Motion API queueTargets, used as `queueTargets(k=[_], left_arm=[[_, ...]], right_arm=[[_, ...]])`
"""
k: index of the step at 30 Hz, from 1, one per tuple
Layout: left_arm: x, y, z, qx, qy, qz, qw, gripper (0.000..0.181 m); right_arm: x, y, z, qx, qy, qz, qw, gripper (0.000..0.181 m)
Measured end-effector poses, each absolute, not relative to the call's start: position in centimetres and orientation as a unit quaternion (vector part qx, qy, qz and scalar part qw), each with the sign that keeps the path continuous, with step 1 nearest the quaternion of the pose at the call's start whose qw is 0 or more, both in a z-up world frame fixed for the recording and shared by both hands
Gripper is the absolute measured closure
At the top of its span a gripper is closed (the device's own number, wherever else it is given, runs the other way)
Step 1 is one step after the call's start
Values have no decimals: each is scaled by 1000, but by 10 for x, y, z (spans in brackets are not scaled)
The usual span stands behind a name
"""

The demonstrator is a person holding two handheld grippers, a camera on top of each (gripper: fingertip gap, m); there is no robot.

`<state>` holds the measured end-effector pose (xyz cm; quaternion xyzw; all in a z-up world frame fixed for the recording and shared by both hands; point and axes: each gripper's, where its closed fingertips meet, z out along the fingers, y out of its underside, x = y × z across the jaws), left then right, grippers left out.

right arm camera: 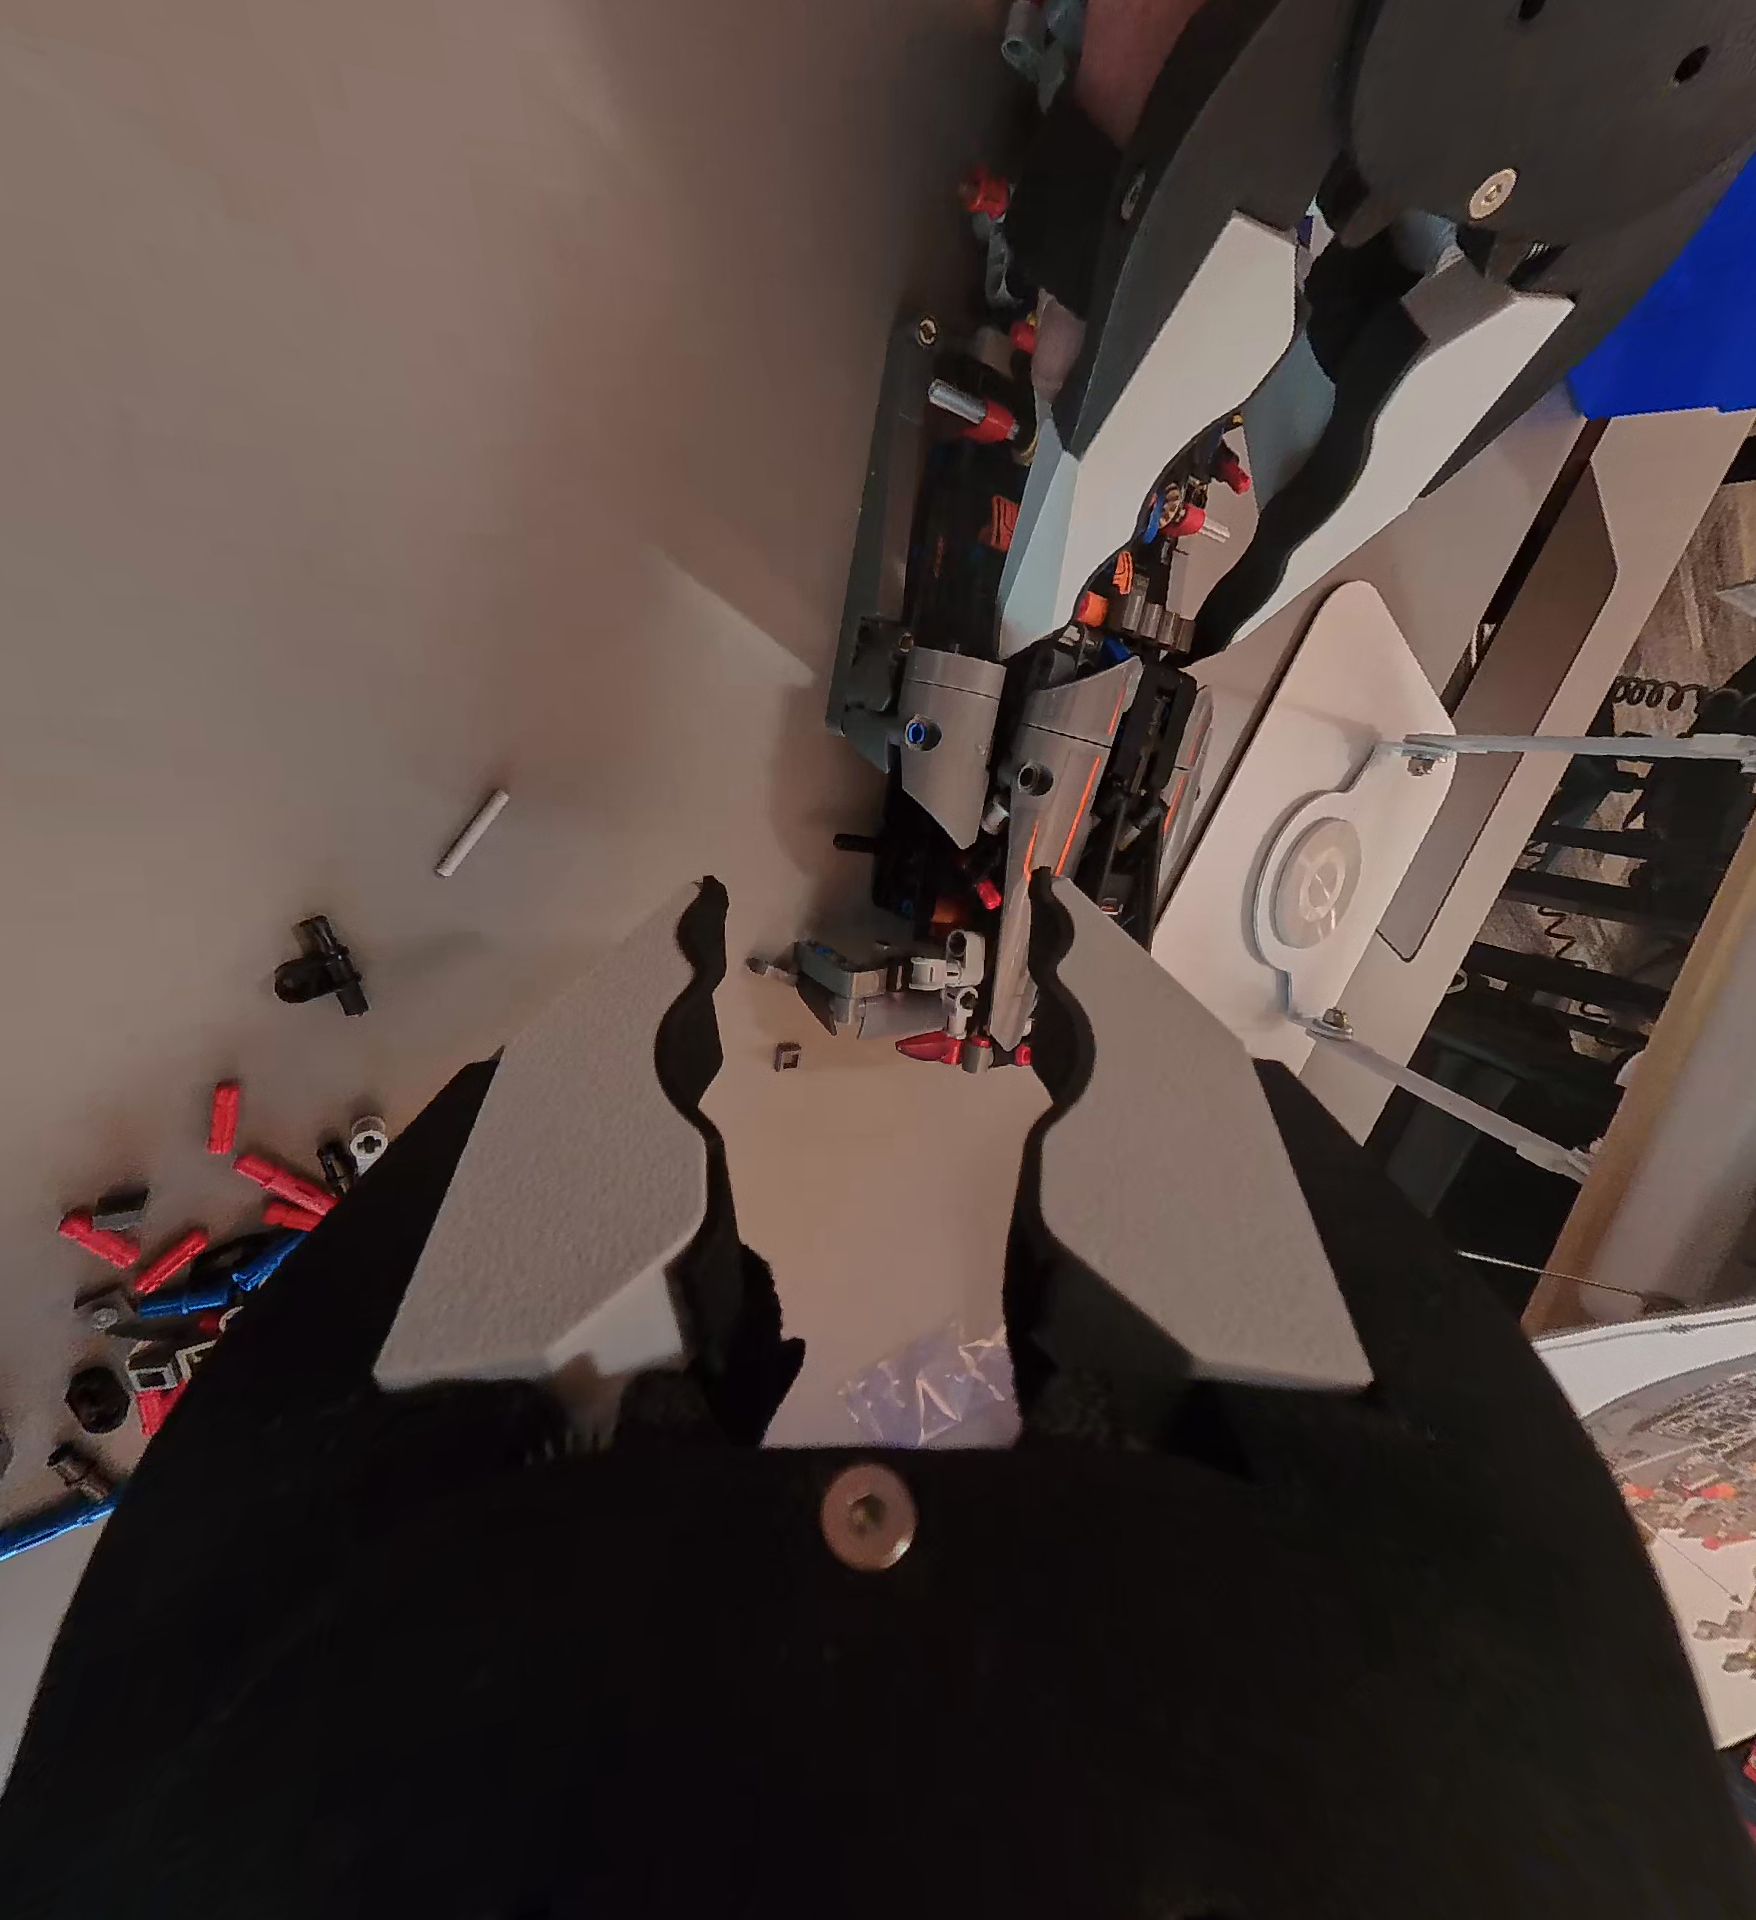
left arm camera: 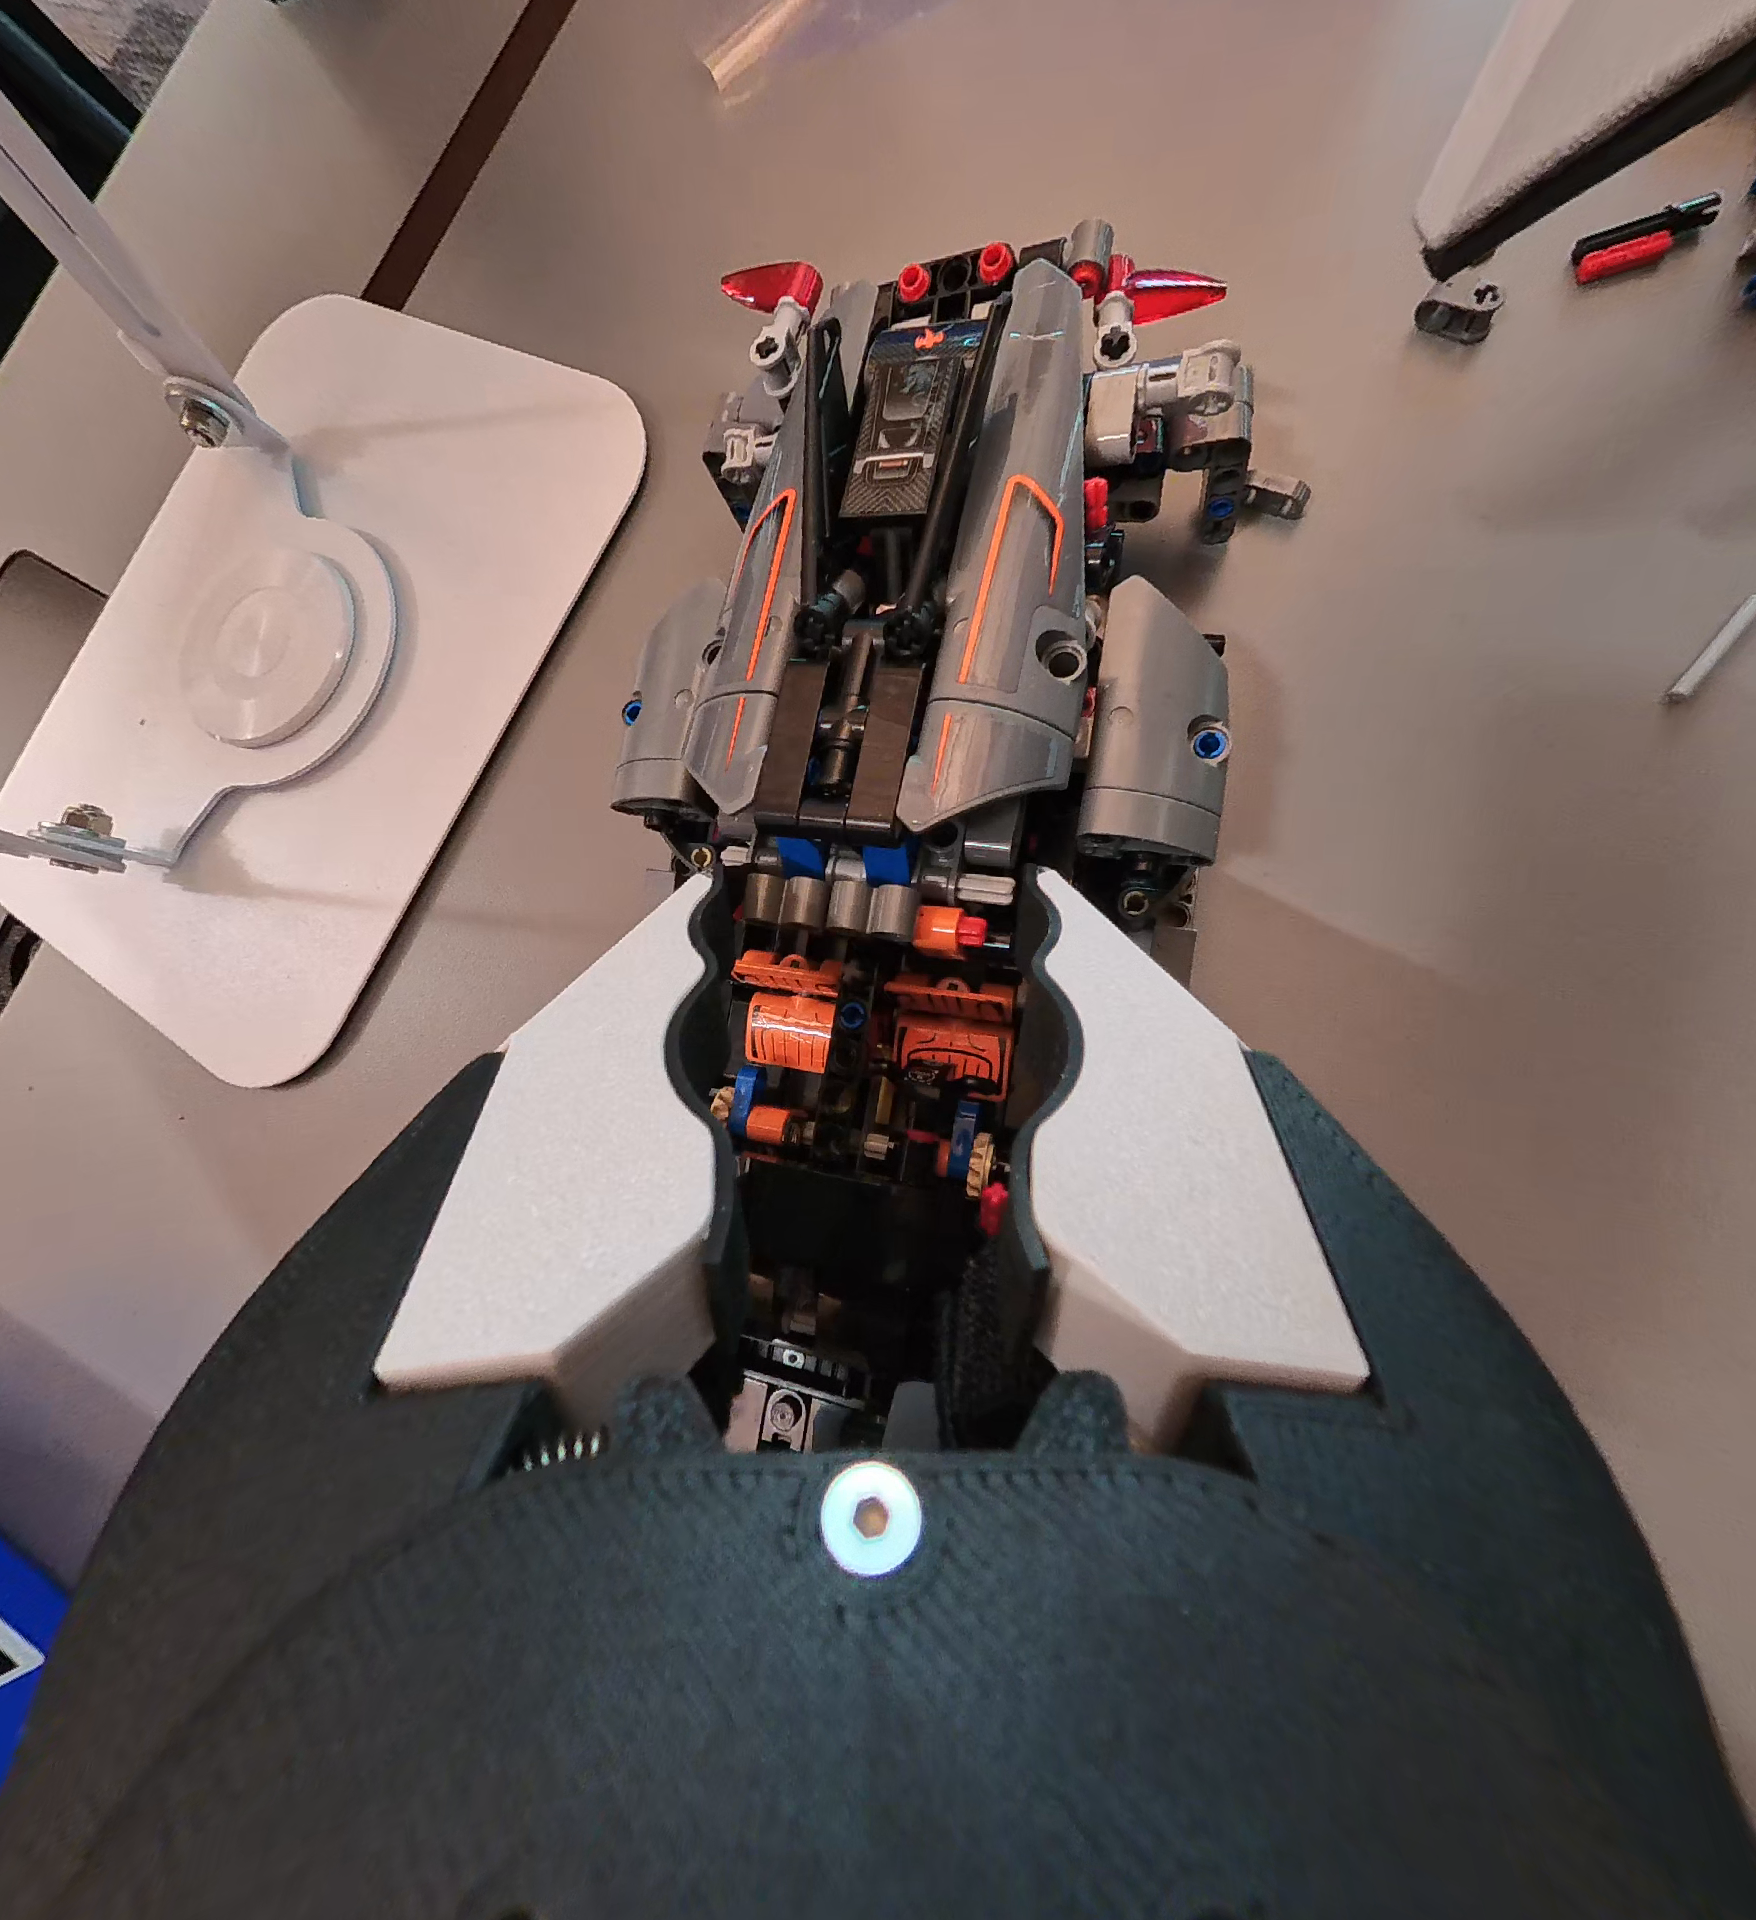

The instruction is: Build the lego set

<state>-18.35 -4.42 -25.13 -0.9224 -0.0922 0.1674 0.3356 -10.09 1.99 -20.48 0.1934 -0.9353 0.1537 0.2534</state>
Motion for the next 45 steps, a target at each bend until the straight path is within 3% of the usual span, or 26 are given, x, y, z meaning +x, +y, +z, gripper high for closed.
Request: queueTargets(k=[14, 23, 29, 45], left_arm=[[-181, -44, -248, -920, -93, 171, 341, 129], [-181, -36, -215, -909, -75, 198, 360, 109], [-175, -10, -220, -919, -48, 182, 347, 95], [-194, 20, -244, -950, -56, 115, 284, 105]], right_arm=[[-120, 39, -196, 152, -942, 147, 262, 121], [-163, 93, -178, 3, -951, 172, 258, 121], [-166, 101, -181, -57, -954, 210, 205, 120], [-154, 84, -192, -30, -959, 213, 185, 120]])
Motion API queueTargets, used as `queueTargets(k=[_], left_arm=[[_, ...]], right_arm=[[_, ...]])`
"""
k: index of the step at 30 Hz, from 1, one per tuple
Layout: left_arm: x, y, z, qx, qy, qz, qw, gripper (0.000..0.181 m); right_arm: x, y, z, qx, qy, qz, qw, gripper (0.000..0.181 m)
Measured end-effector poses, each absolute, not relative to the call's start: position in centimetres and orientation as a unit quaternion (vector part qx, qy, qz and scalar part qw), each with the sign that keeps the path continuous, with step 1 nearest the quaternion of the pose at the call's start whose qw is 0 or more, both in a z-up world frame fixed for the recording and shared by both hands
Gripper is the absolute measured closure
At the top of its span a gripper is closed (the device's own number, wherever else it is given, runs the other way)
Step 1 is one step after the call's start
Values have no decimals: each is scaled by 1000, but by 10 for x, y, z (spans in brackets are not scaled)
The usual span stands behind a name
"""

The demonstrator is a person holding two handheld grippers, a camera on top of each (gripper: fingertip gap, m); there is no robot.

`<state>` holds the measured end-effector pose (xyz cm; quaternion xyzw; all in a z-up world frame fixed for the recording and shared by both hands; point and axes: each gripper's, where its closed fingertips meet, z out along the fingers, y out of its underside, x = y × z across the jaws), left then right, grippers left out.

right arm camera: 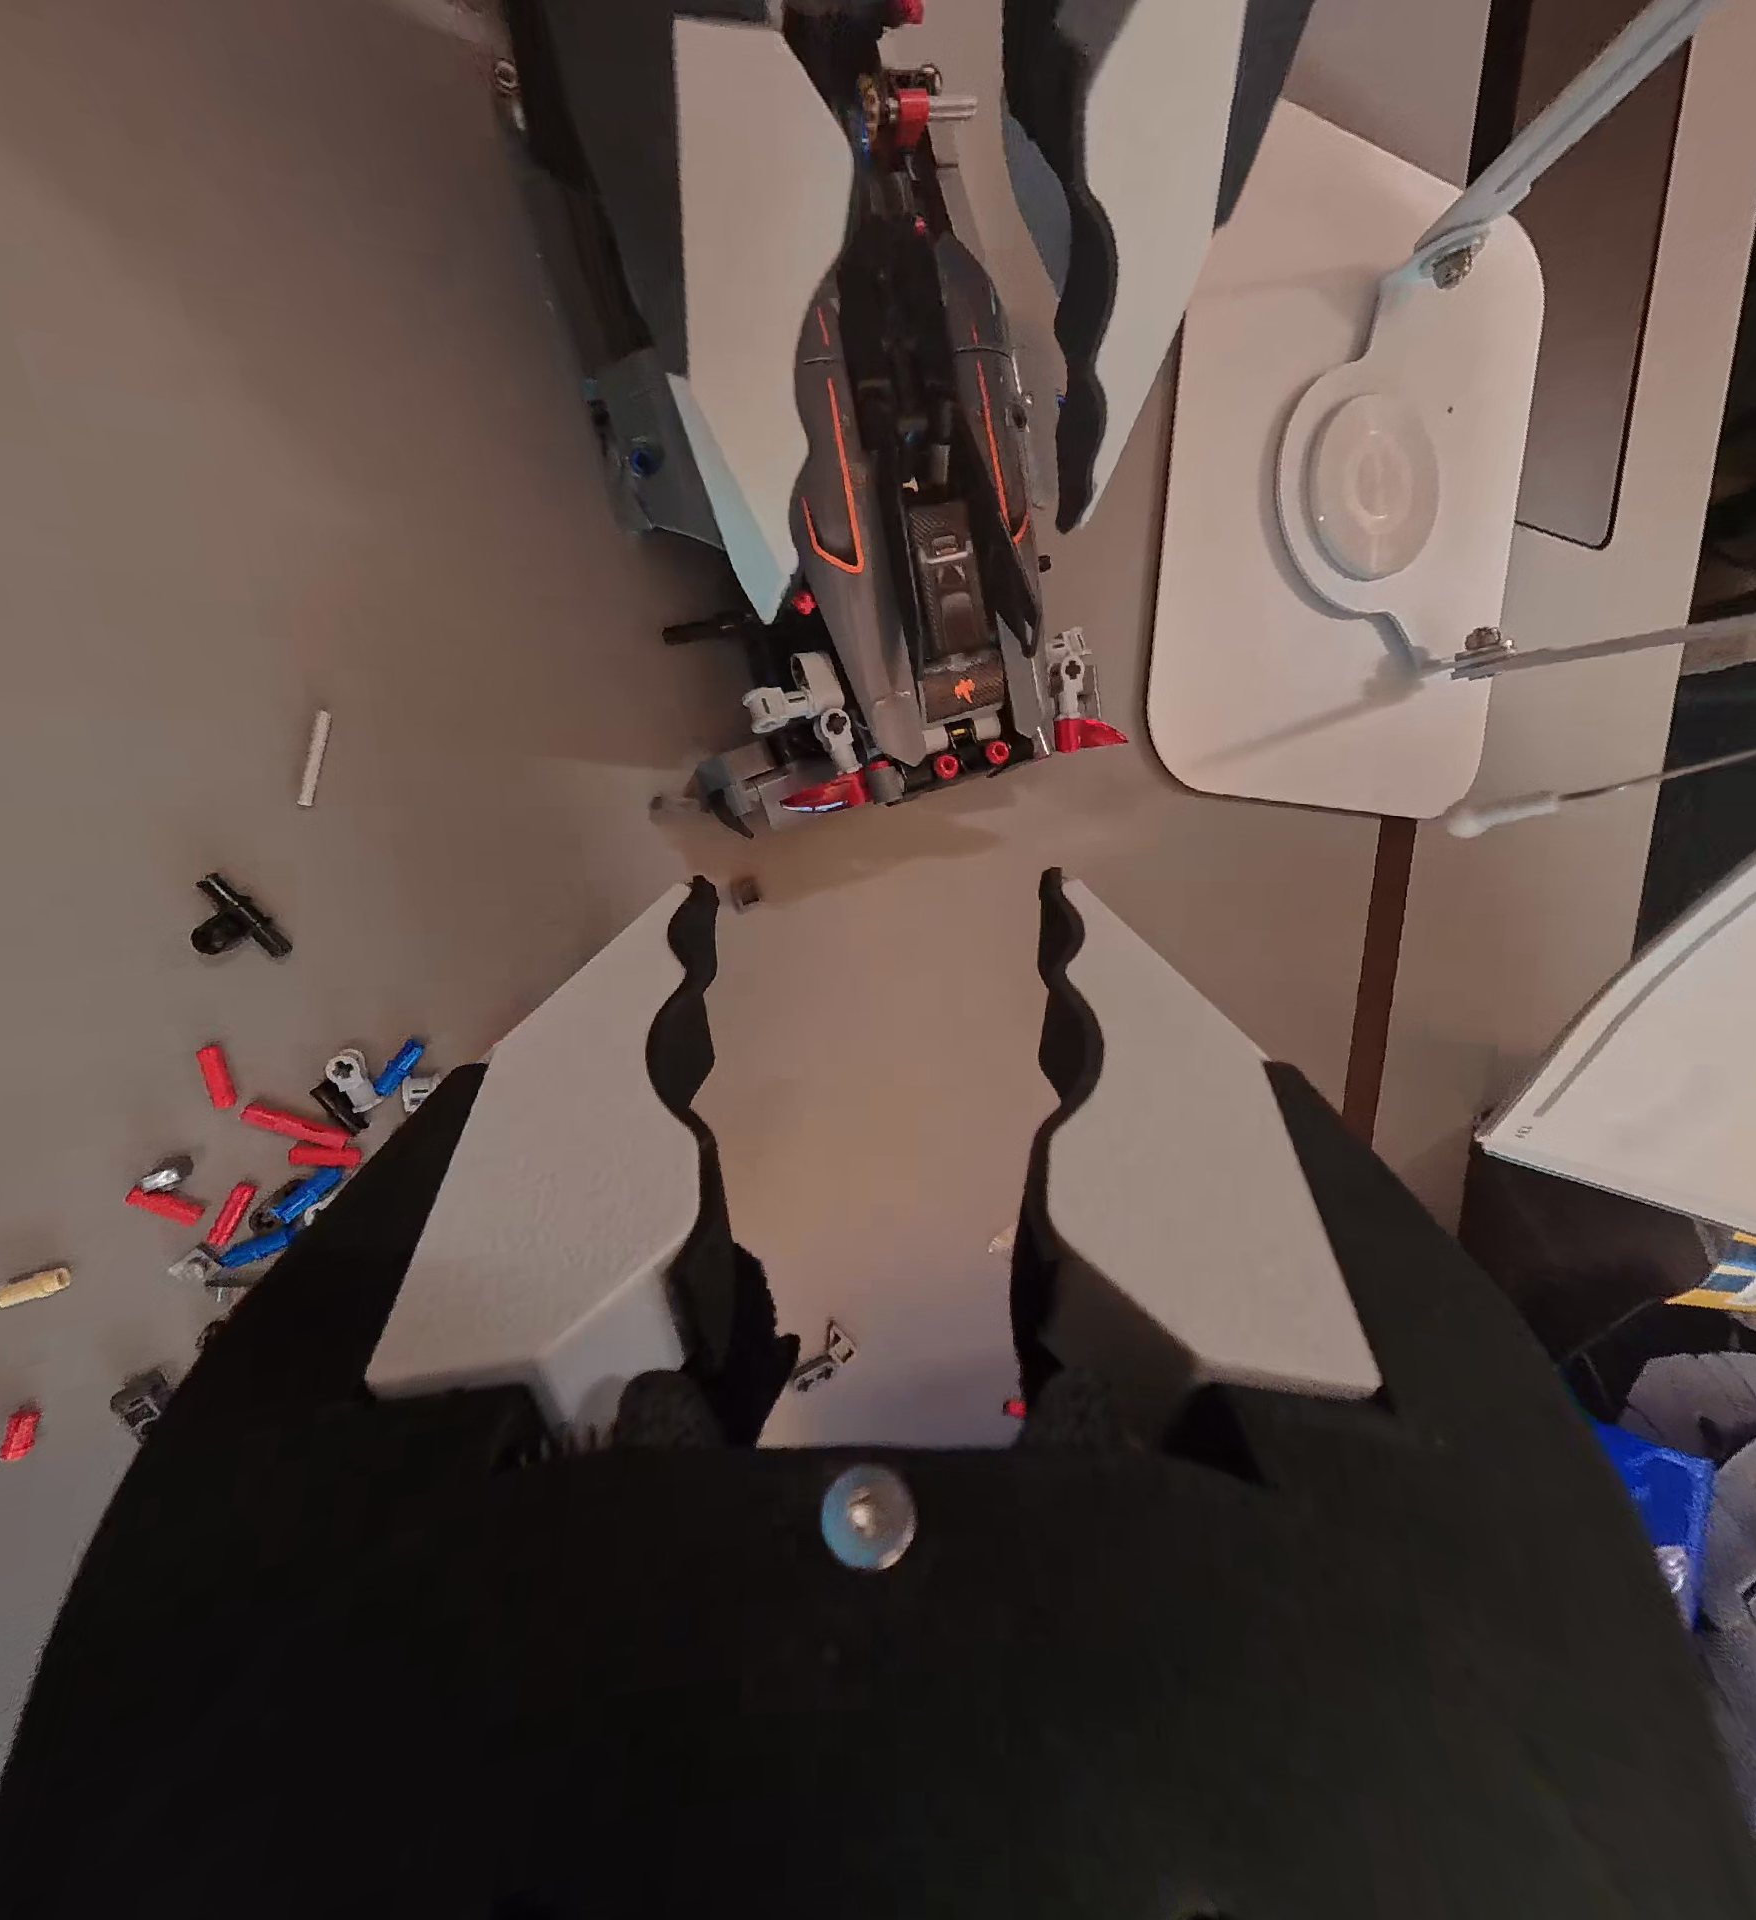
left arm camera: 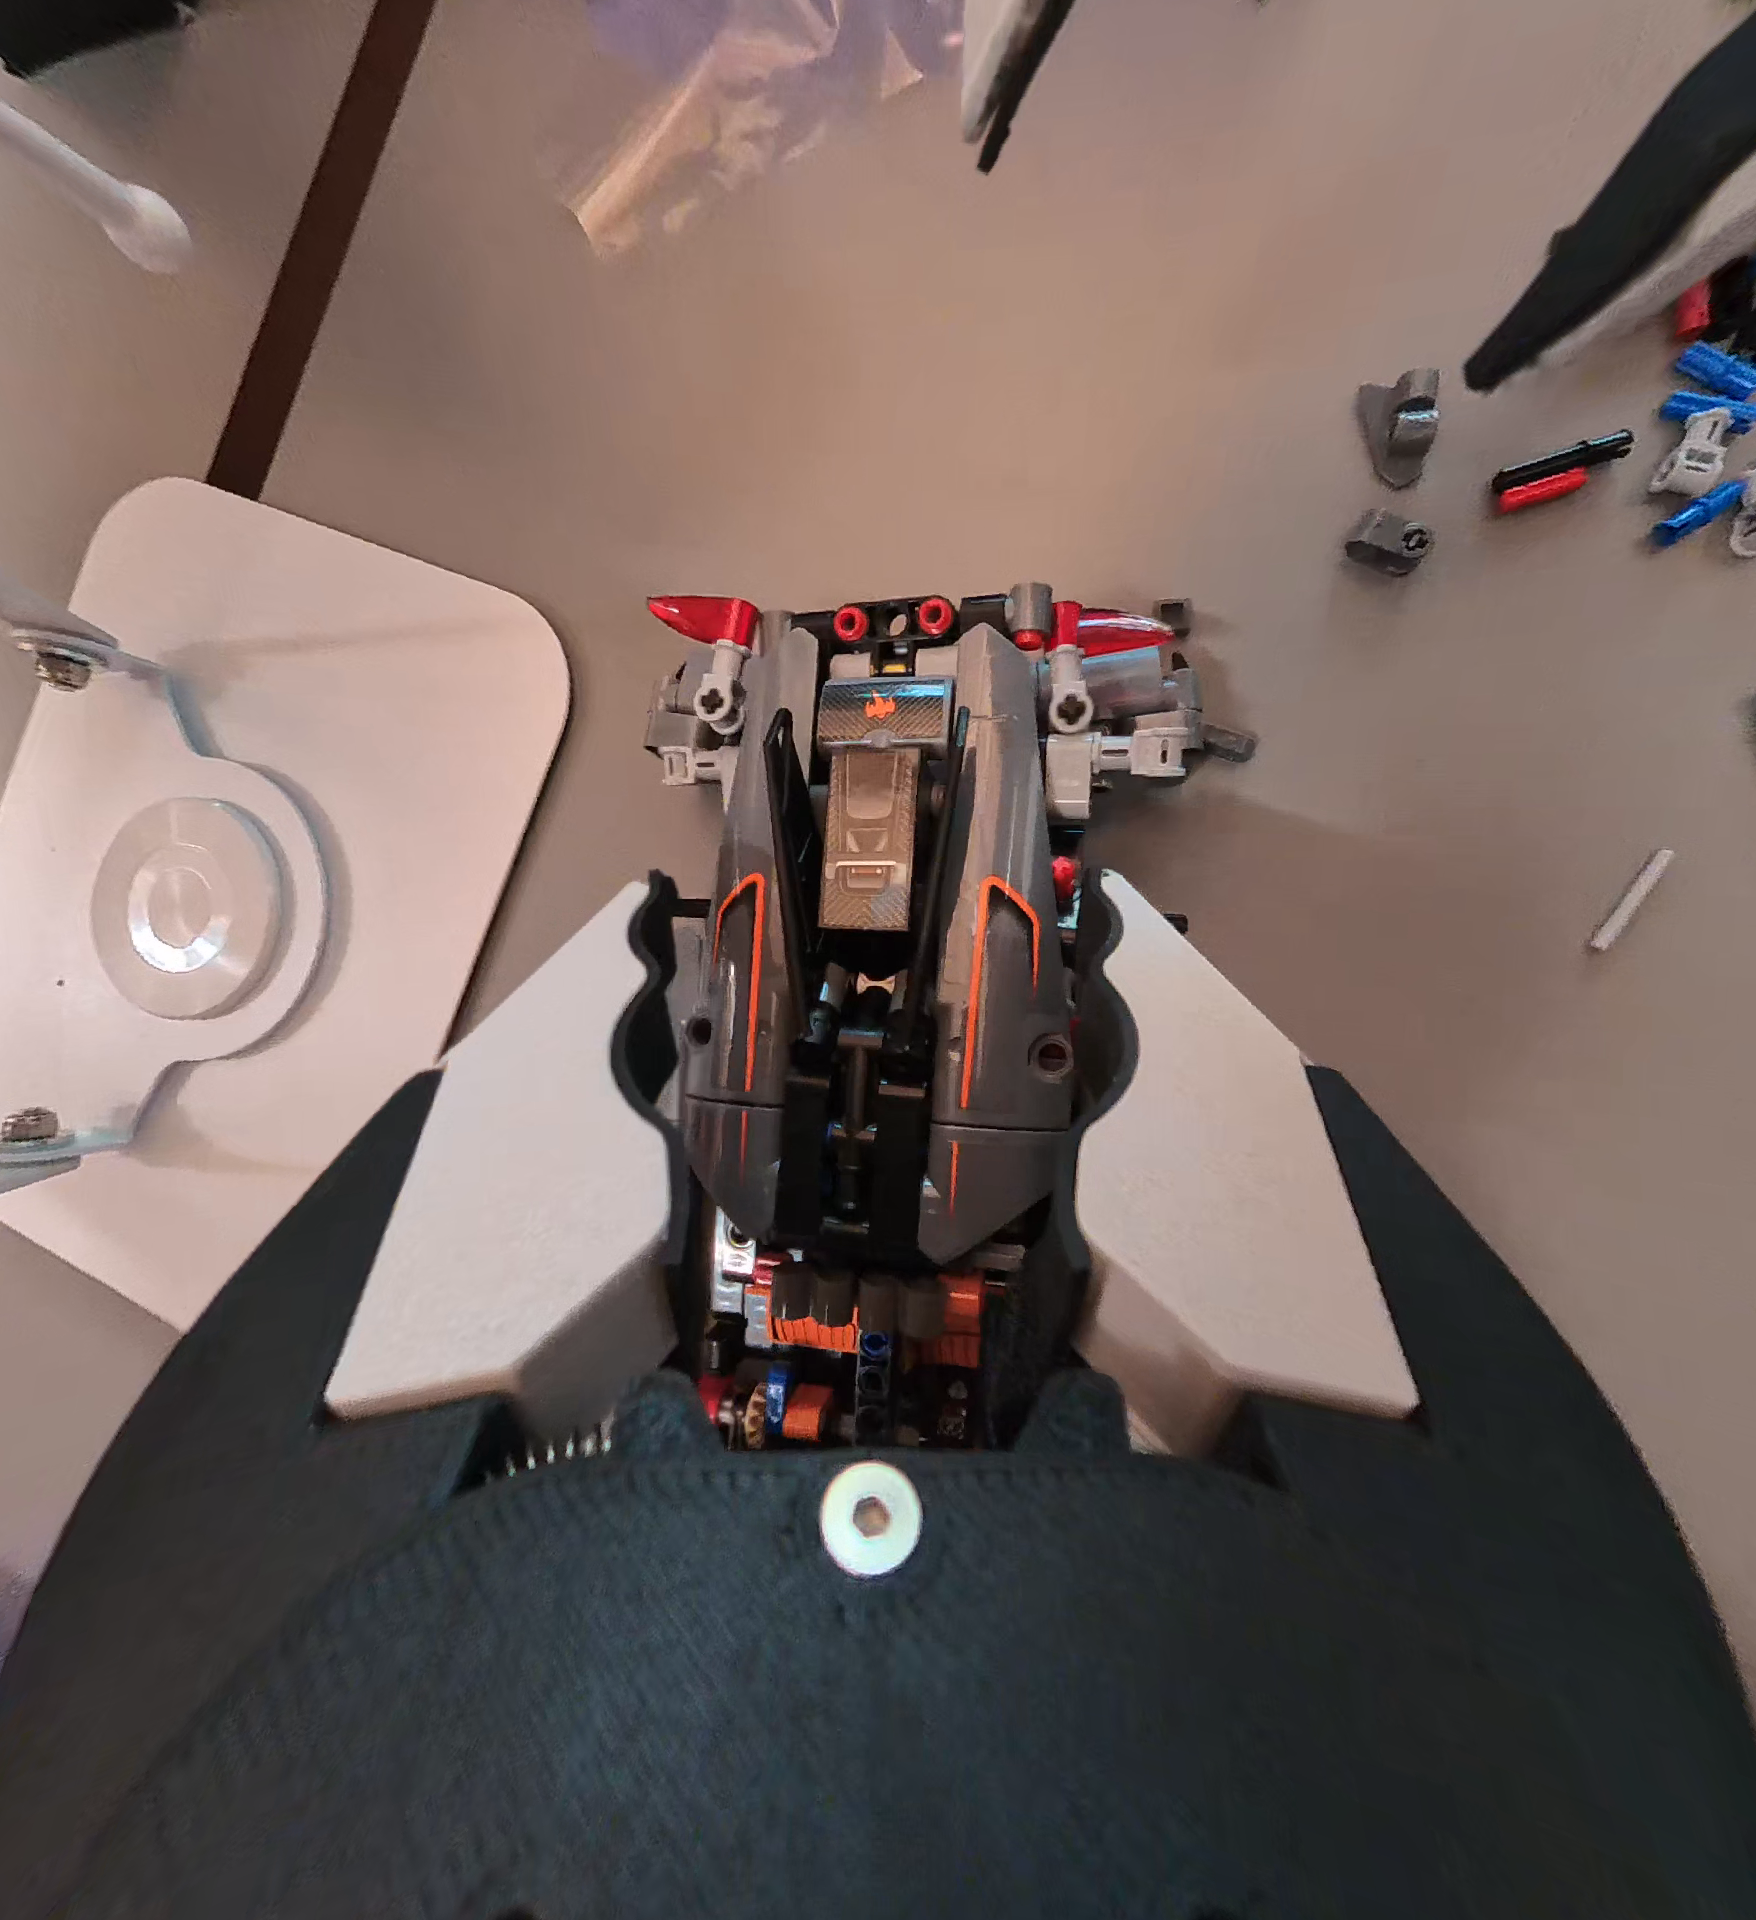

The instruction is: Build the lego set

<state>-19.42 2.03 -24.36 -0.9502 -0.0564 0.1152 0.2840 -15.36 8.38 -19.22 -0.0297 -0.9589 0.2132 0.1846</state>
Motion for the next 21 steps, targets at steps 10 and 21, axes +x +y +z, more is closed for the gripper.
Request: queueTargets(k=[10, 21], left_arm=[[-192, 21, -244, -949, -59, 95, 294, 114], [-191, 21, -240, -946, -55, 93, 305, 114]], right_arm=[[-142, 70, -200, 25, -961, 190, 198, 120], [-142, 73, -205, 24, -963, 191, 191, 120]])
